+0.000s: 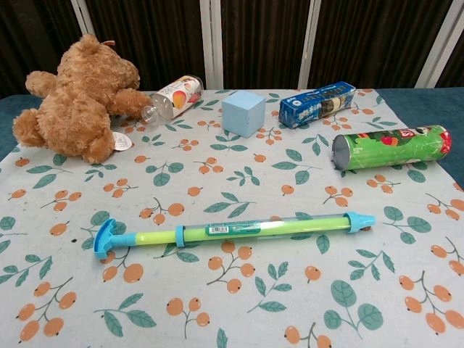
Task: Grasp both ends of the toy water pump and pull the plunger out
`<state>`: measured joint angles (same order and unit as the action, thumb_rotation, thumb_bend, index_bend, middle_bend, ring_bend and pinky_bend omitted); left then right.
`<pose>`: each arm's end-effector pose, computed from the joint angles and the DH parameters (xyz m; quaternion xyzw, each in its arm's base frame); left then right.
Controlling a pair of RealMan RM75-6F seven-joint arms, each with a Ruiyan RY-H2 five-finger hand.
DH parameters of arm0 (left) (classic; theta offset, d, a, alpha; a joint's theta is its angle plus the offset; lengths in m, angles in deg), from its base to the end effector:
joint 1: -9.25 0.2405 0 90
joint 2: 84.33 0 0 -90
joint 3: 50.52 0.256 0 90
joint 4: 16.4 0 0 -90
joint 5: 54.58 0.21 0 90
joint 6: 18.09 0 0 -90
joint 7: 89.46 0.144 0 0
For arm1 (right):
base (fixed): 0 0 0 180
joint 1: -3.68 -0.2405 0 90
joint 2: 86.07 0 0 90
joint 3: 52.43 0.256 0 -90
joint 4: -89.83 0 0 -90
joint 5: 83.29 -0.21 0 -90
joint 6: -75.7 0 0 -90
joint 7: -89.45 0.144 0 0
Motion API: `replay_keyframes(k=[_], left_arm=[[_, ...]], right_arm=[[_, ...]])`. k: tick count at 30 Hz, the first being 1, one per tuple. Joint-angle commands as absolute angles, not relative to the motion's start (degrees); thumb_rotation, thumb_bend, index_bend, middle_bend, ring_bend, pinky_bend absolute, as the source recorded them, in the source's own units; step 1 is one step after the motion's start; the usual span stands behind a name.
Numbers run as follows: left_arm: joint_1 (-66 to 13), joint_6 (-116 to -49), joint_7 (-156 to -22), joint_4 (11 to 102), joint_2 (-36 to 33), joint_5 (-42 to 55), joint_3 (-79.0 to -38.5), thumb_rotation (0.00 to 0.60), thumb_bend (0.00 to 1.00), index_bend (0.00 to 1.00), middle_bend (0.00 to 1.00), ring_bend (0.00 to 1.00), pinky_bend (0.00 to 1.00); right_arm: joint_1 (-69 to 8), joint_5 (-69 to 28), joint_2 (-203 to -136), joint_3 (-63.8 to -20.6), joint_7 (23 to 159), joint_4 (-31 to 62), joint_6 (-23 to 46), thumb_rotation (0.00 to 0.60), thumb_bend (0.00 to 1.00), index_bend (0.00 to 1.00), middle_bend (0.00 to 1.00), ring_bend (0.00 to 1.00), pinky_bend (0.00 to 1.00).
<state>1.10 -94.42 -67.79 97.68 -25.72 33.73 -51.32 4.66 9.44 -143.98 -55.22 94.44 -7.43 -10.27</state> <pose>-0.2298 0.1774 0.1340 -0.6902 -0.3649 -0.3403 0.5241 -0.3089 -0.1275 0.1682 0.6075 -0.4396 0.3719 0.5471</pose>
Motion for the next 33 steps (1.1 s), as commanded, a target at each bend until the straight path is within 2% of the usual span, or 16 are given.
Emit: replay_keyframes(k=[1, 5, 10, 16, 33], left_arm=[[-3.5, -90.0, -58.5, 100.8, -18.9, 25.9, -55.0, 0.6, 0.23, 0.31, 0.14, 0.07, 0.2], [-6.6, -88.7, -50.9, 101.1, -13.1, 19.1, -57.3, 0.6, 0.27, 0.37, 0.17, 0.08, 0.22], [-12.0, -88.6, -39.5, 98.0, -3.4, 10.2, -59.8, 0.6, 0.3, 0.4, 0.18, 0.08, 0.22], [-14.7, -91.1, -33.1, 95.4, 3.0, 4.9, -59.5, 0.6, 0.31, 0.43, 0.19, 0.08, 0.22], [-20.1, -95.4, -27.1, 89.6, 13.3, -4.5, -60.5, 0.6, 0.33, 0.45, 0.19, 0.08, 0.22]], right_arm=[[4.6, 9.3, -143.9, -55.2, 94.7, -7.4, -10.2, 0.6, 0.28, 0.0, 0.0, 0.0, 0.0], [4.6, 9.2, -143.8, -55.2, 95.0, -7.3, -10.1, 0.6, 0.28, 0.0, 0.0, 0.0, 0.0], [4.5, 8.9, -143.6, -55.2, 95.4, -7.3, -9.7, 0.6, 0.28, 0.0, 0.0, 0.0, 0.0], [4.5, 8.9, -143.5, -55.3, 95.8, -7.3, -9.7, 0.6, 0.28, 0.0, 0.0, 0.0, 0.0], [4.2, 9.0, -143.4, -55.4, 96.7, -7.4, -9.2, 0.6, 0.28, 0.0, 0.0, 0.0, 0.0]])
